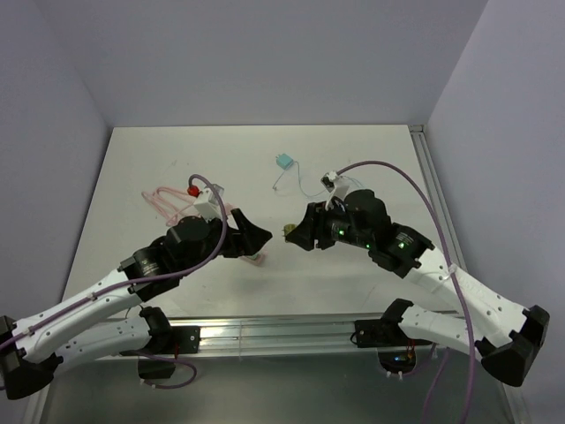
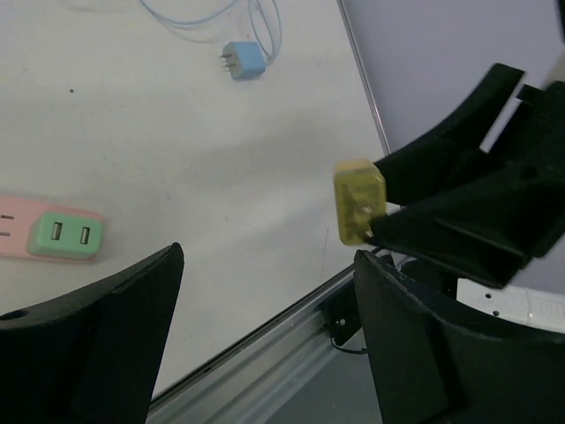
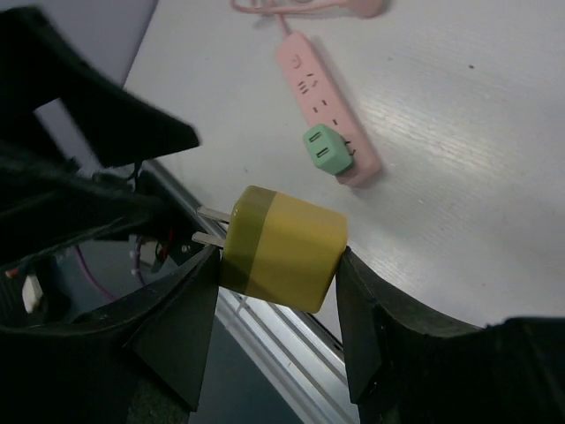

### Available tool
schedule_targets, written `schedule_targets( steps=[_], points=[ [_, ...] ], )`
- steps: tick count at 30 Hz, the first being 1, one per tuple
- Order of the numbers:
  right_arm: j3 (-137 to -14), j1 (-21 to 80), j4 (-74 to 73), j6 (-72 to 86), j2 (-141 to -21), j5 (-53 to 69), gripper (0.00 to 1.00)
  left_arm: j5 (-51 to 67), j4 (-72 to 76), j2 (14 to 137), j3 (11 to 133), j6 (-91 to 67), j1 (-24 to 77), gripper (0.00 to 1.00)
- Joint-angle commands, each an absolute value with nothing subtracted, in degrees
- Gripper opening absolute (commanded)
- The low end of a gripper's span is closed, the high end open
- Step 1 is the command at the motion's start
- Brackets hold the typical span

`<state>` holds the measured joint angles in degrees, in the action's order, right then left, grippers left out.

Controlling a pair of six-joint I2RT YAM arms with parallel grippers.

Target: Insert the plug

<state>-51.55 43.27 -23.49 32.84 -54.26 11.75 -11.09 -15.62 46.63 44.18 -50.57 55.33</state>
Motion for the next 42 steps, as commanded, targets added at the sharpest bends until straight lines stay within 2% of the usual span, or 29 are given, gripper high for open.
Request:
schedule_targets(
  steps=[1, 12, 20, 34, 37, 39, 41, 42],
  points=[
    [-49.84, 45.70, -19.25, 24.53, -49.14, 15.29, 0.00, -8.00, -11.52, 49.30, 47.90, -52.91, 55.20, 0.83],
    [-51.33, 55.63, -23.12, 13.54, -49.57, 7.48, 0.00, -2.12, -6.95, 53.17, 49.13, -55.11, 55.02, 0.82],
    [-50.54, 60.99, -20.57, 12.13, -47.99, -1.75, 0.00, 3.16, -5.19, 53.96, 46.76, -54.84, 55.02, 0.75],
    [-50.80, 61.70, -19.78, 9.41, -47.55, 2.28, 0.00, 11.16, -2.20, 56.51, 45.26, -52.82, 55.02, 0.65],
    [-50.80, 62.22, -20.04, 8.88, -47.20, 2.37, 0.00, 11.60, -2.37, 57.48, 46.05, -52.30, 55.02, 0.58],
    [-51.06, 62.31, -20.65, 8.61, -47.28, 2.11, 0.00, 12.30, -2.46, 58.18, 46.40, -52.03, 55.02, 0.44],
    [-51.41, 62.32, -21.18, 8.79, -47.55, 1.76, 0.10, 12.48, -2.63, 58.45, 46.76, -51.42, 55.02, 0.15],
    [-51.59, 62.31, -22.05, 9.05, -47.64, 1.50, 0.29, 12.13, -2.90, 58.62, 46.93, -51.33, 55.02, 0.01]
  ],
)
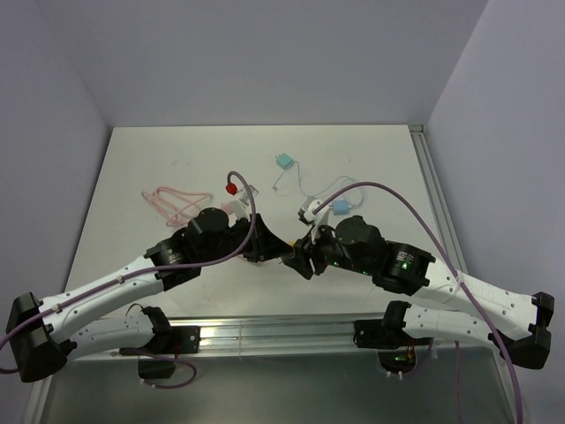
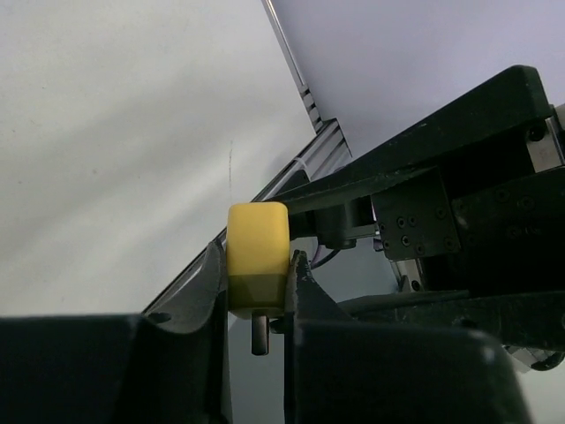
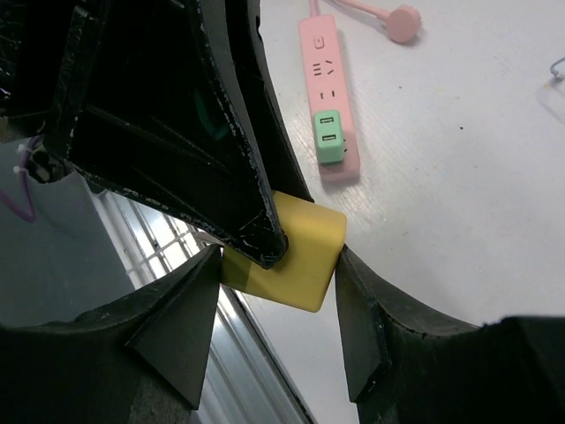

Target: Insert the plug

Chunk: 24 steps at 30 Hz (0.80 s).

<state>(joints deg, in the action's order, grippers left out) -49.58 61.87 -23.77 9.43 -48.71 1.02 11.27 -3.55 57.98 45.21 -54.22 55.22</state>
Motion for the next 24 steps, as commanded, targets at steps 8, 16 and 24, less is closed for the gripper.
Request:
schedule_targets(
  steps=[8, 16, 24],
  points=[
    [-51.77, 62.31, -29.08, 18.88, -45.97, -5.26, 0.68, 0.27, -3.35, 51.95, 43.69, -44.40, 55.02, 0.00],
    [-55.19, 61.44, -35.85, 37.75, -42.45, -14.49, 0.90, -4.75, 6.39, 46.32, 40.09, -29.14, 55.11, 0.00],
    [-65.21, 46.25, -34.29, 49.48, -51.49, 6.44, 0.88, -10.63, 19.32, 43.43, 34.73, -12.50, 58.45, 0.00]
  ],
)
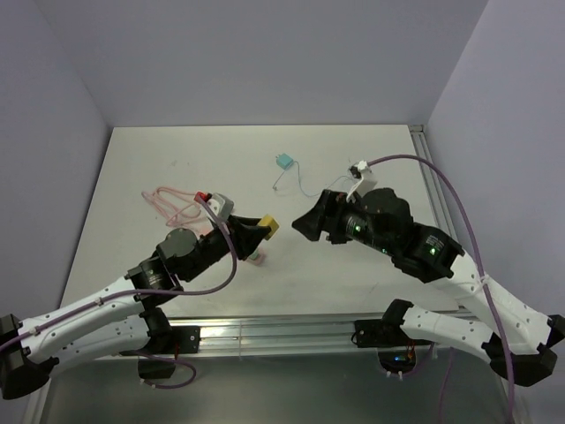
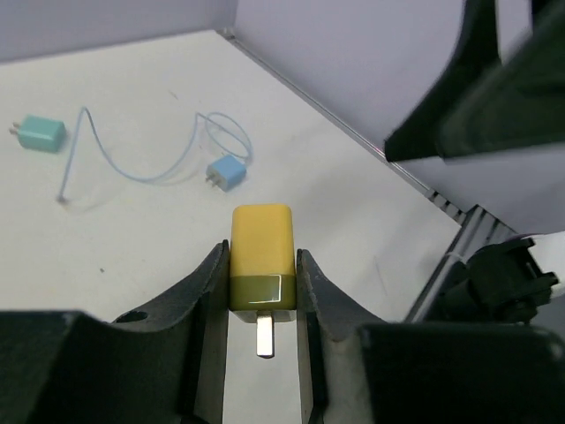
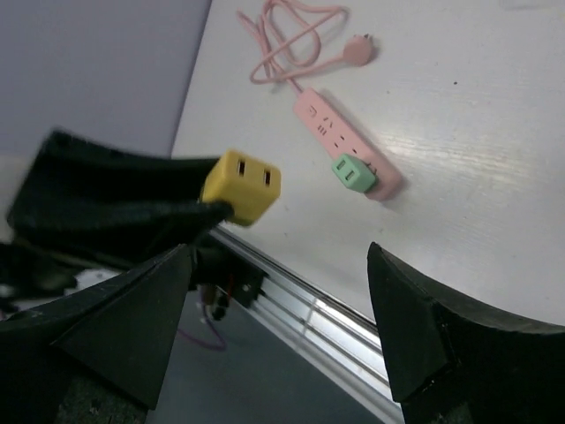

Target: Insert the plug

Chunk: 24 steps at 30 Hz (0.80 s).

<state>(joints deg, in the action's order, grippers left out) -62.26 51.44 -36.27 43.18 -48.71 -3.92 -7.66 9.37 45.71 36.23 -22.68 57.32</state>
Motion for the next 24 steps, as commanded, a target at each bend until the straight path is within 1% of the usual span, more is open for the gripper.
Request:
schedule_targets(
  steps=[1, 3, 5, 9, 18, 24],
  points=[
    [-65.56, 44.49, -33.49, 49.83, -52.46, 9.11, 0.87, -10.29, 20.81, 42.90, 33.06, -9.87, 58.53, 0.00],
    [-67.32, 41.05, -32.96, 50.01, -55.79, 14.73, 0.85, -8.54, 24.33, 41.40, 31.56, -7.83, 58.62, 0.00],
    [-69.07, 40.43, -33.05, 49.40, -57.91, 16.25, 0.84, -5.37, 25.83, 40.44, 30.33, -5.11, 58.62, 0.00],
    [-69.87, 40.43, -30.86, 49.39, -62.48, 23.97, 0.82, -1.77, 27.59, 38.41, 28.13, -1.95, 58.62, 0.00],
    [-67.76, 40.52, -24.53, 50.98, -63.81, 28.38, 0.77, 0.96, 26.19, 38.49, 29.53, -0.62, 58.62, 0.00],
    [-68.37, 40.60, -23.89, 50.19, -64.94, 31.11, 0.73, 2.90, 25.75, 39.20, 29.71, -0.62, 58.71, 0.00]
  ],
)
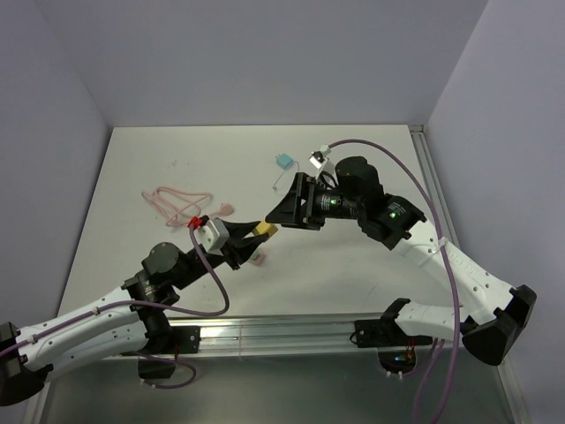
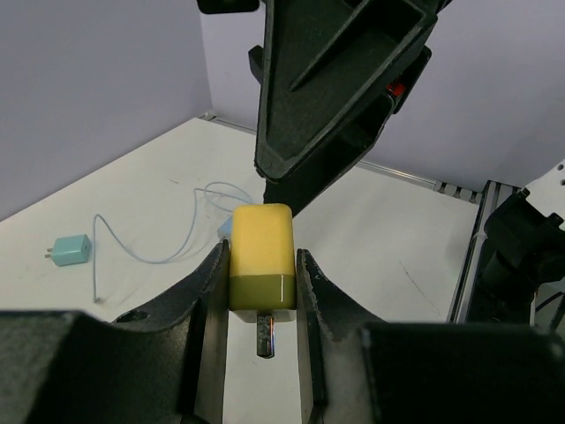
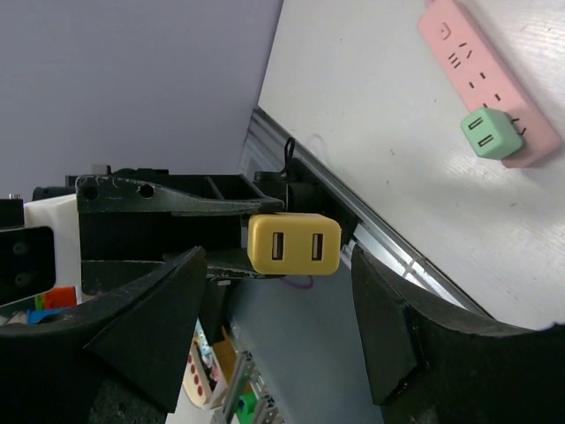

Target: Insert the plug

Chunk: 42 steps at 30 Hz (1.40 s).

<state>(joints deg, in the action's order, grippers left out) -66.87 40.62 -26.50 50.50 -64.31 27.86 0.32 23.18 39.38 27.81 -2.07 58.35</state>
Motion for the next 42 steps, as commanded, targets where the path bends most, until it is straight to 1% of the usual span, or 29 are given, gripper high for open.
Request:
schedule_targets(
  steps=[1, 4, 11, 14, 25, 28, 29, 32, 34, 35, 37, 38, 40, 41, 42],
  points=[
    [-68.73, 40.61, -24.52, 49.23, -65.47, 31.64, 0.73, 3.25, 25.66, 39.11, 29.71, -0.62, 58.71, 0.00],
    [-69.17, 40.61, -25.05, 48.25, -66.88, 34.62, 0.70, 3.78, 25.05, 38.41, 29.71, 1.49, 58.62, 0.00],
    [-69.26, 41.31, -27.16, 46.06, -68.12, 35.68, 0.65, 5.62, 22.77, 37.97, 30.67, 2.20, 58.62, 0.00],
    [-69.34, 41.31, -27.51, 45.53, -68.55, 36.65, 0.60, 6.50, 22.15, 38.14, 31.02, 2.20, 58.62, 0.00],
    [-68.99, 41.31, -28.30, 43.68, -68.82, 40.25, 0.59, 7.56, 20.65, 38.41, 31.11, 2.81, 58.62, 0.00],
    [-69.08, 41.31, -28.48, 43.42, -68.99, 40.43, 0.57, 8.35, 20.48, 38.32, 31.11, 2.81, 58.62, 0.00],
    [-69.00, 41.22, -28.30, 43.42, -69.26, 40.78, 0.52, 8.61, 20.48, 38.32, 31.11, 2.73, 58.71, 0.00],
    [-68.21, 41.22, -26.46, 44.38, -69.69, 42.80, 0.45, 9.05, 20.48, 37.80, 30.94, 2.55, 58.62, 0.00],
    [-67.86, 41.22, -25.23, 44.91, -69.96, 43.50, 0.44, 9.14, 20.65, 37.18, 30.59, 2.55, 58.62, 0.00],
    [-67.76, 41.31, -25.14, 44.91, -70.31, 43.85, 0.39, 9.23, 20.57, 37.00, 30.50, 2.64, 58.62, 0.00],
    [-68.03, 41.31, -24.87, 44.65, -70.75, 43.95, 0.35, 9.67, 20.22, 37.00, 30.50, 2.72, 58.62, 0.00],
    [-68.03, 41.22, -24.52, 44.65, -71.01, 44.29, 0.30, 9.75, 20.21, 37.00, 30.59, 2.64, 58.62, 0.00],
    [-67.77, 41.22, -23.56, 44.91, -71.37, 45.17, 0.23, 9.84, 20.30, 36.91, 30.41, 2.64, 58.62, 0.00],
    [-67.68, 41.22, -22.95, 44.91, -71.63, 46.05, 0.10, 9.84, 20.48, 36.83, 30.24, 2.55, 58.71, 0.00],
    [-67.68, 41.22, -22.33, 44.48, -71.89, 46.05, 0.03, 9.06, 20.48, 36.74, 30.06, 2.11, 58.62, 0.00]
  ],
)
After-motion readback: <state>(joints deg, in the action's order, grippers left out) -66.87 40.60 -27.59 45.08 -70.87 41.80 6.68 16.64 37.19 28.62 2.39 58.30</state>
